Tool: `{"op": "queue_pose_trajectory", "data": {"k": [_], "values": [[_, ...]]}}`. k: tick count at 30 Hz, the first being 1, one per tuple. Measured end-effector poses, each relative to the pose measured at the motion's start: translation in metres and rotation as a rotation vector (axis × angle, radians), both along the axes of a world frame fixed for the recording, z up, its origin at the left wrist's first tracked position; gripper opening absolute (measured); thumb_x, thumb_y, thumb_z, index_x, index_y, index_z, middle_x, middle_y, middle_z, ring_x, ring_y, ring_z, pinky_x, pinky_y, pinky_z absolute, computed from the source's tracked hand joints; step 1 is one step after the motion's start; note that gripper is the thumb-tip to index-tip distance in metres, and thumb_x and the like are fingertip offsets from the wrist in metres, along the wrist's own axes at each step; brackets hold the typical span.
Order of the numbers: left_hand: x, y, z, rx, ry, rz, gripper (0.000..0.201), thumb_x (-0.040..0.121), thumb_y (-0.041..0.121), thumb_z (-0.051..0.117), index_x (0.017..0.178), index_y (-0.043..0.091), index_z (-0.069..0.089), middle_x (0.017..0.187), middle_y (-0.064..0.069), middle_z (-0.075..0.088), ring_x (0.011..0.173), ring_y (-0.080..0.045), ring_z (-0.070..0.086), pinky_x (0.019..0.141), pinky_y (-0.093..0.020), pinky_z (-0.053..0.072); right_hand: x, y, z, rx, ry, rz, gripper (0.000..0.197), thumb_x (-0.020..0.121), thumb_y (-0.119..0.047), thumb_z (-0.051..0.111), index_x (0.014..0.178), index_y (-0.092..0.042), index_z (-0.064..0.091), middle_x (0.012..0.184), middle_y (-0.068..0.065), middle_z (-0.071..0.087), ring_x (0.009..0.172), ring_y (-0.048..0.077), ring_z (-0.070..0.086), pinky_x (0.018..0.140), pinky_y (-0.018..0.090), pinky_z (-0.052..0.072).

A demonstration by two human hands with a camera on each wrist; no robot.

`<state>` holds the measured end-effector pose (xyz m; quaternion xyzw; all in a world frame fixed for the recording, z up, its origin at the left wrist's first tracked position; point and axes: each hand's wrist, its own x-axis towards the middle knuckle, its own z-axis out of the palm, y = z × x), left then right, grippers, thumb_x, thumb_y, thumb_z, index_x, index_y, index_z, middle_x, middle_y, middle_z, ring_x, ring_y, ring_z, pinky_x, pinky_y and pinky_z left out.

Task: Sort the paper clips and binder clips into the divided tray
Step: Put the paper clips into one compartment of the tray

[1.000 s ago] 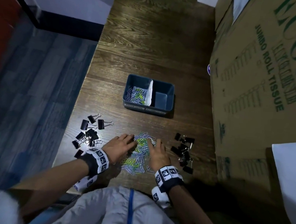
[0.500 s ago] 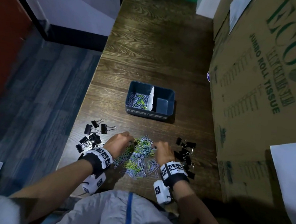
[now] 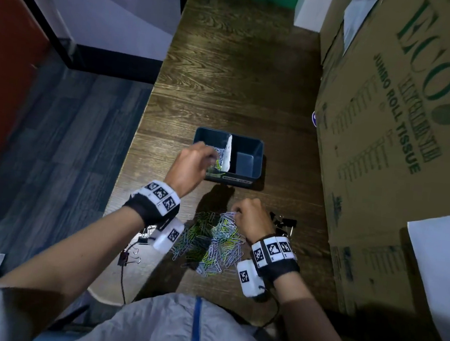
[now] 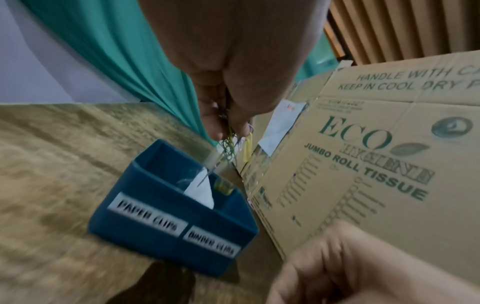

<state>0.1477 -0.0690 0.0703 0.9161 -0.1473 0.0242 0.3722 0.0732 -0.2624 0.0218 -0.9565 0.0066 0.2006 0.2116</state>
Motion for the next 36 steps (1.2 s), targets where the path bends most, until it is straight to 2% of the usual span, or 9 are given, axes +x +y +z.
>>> {"op": "queue_pose_trajectory", "data": {"k": [5, 10, 16, 19, 22, 25, 28, 31, 36], "values": [[0.048, -0.01, 0.009, -0.015, -0.027, 0.08, 0.017, 0.088, 0.001, 0.065, 0.099, 0.013, 0.071, 0.094, -0.002, 0.064, 0.082, -0.01, 0.056, 0.074, -0.014, 0.043, 0.028, 0.006, 0.038, 0.035, -0.075, 0.059, 0.015, 0.087, -0.003, 0.07, 0.082, -0.017, 0.074, 0.084, 0.006, 0.068, 0.08, 0.024, 0.065, 0.076, 0.043, 0.058], [0.047, -0.005, -0.008, 0.048, 0.118, 0.045, 0.034, 0.088, 0.008, 0.066, 0.122, 0.01, 0.063, 0.109, -0.01, 0.067, 0.093, -0.021, 0.064, 0.085, -0.034, 0.053, 0.069, 0.017, 0.075, 0.019, -0.199, 0.036, 0.012, 0.09, -0.007, 0.068, 0.086, -0.014, 0.076, 0.086, 0.009, 0.071, 0.084, 0.029, 0.068, 0.079, 0.045, 0.06], [-0.012, 0.002, -0.047, 0.186, 0.093, 0.102, 0.027, 0.084, -0.004, 0.061, 0.104, 0.014, 0.067, 0.098, -0.006, 0.067, 0.081, -0.023, 0.064, 0.07, -0.026, 0.052, 0.112, 0.035, 0.099, 0.065, -0.306, 0.015, 0.017, 0.092, -0.01, 0.066, 0.102, -0.018, 0.077, 0.102, 0.015, 0.074, 0.099, 0.034, 0.069, 0.085, 0.04, 0.057], [-0.044, 0.008, -0.074, 0.249, 0.261, 0.016, 0.031, 0.082, 0.0, 0.067, 0.11, 0.013, 0.064, 0.106, -0.005, 0.065, 0.089, -0.023, 0.066, 0.077, -0.026, 0.054, 0.117, 0.038, 0.091, 0.095, -0.313, -0.01, 0.024, 0.089, -0.012, 0.07, 0.112, -0.019, 0.074, 0.108, 0.012, 0.074, 0.103, 0.032, 0.069, 0.088, 0.039, 0.055], [-0.07, 0.021, -0.093, 0.396, 0.388, -0.083, 0.032, 0.089, 0.023, 0.064, 0.118, 0.015, 0.054, 0.112, -0.007, 0.06, 0.095, -0.028, 0.063, 0.076, -0.035, 0.052, 0.098, 0.034, 0.064, 0.119, -0.337, -0.028, 0.013, 0.09, -0.01, 0.066, 0.099, -0.014, 0.075, 0.094, 0.011, 0.075, 0.088, 0.03, 0.071, 0.08, 0.039, 0.059], [-0.091, 0.039, -0.103, 0.496, 0.536, -0.131, 0.048, 0.089, 0.043, 0.062, 0.126, 0.019, 0.041, 0.119, -0.007, 0.056, 0.097, -0.029, 0.062, 0.076, -0.038, 0.052, 0.055, 0.025, 0.015, 0.09, -0.129, -0.02, 0.013, 0.092, -0.013, 0.067, 0.104, -0.013, 0.073, 0.106, 0.012, 0.072, 0.092, 0.026, 0.069, 0.085, 0.041, 0.059], [-0.112, 0.056, -0.11, 0.513, 0.609, -0.191, 0.069, 0.077, 0.051, 0.073, 0.128, 0.025, 0.035, 0.122, -0.005, 0.053, 0.099, -0.028, 0.061, 0.081, -0.038, 0.051, 0.014, 0.006, -0.029, -0.049, 0.21, 0.137, 0.076, 0.078, -0.03, 0.082, 0.146, -0.029, 0.047, 0.156, 0.012, 0.03, 0.141, 0.035, 0.034, 0.112, 0.054, 0.039], [-0.133, 0.068, -0.119, 0.514, 0.655, -0.288, 0.107, 0.061, 0.045, 0.085, 0.144, 0.027, 0.019, 0.127, -0.006, 0.041, 0.1, -0.029, 0.06, 0.082, -0.039, 0.052, -0.016, -0.01, -0.048, -0.144, 0.391, 0.315, 0.123, 0.063, -0.04, 0.092, 0.158, -0.04, 0.013, 0.167, 0.004, -0.008, 0.152, 0.037, 0.0, 0.118, 0.062, 0.018], [-0.145, 0.059, -0.127, 0.531, 0.599, -0.266, 0.107, 0.067, 0.019, 0.077, 0.152, 0.023, 0.013, 0.131, -0.01, 0.038, 0.093, -0.033, 0.062, 0.074, -0.038, 0.05, -0.054, -0.016, -0.062, -0.214, 0.355, 0.369, 0.138, 0.058, -0.02, 0.096, 0.159, -0.038, 0.002, 0.166, 0.007, -0.01, 0.15, 0.039, 0.004, 0.118, 0.057, 0.027]]}}
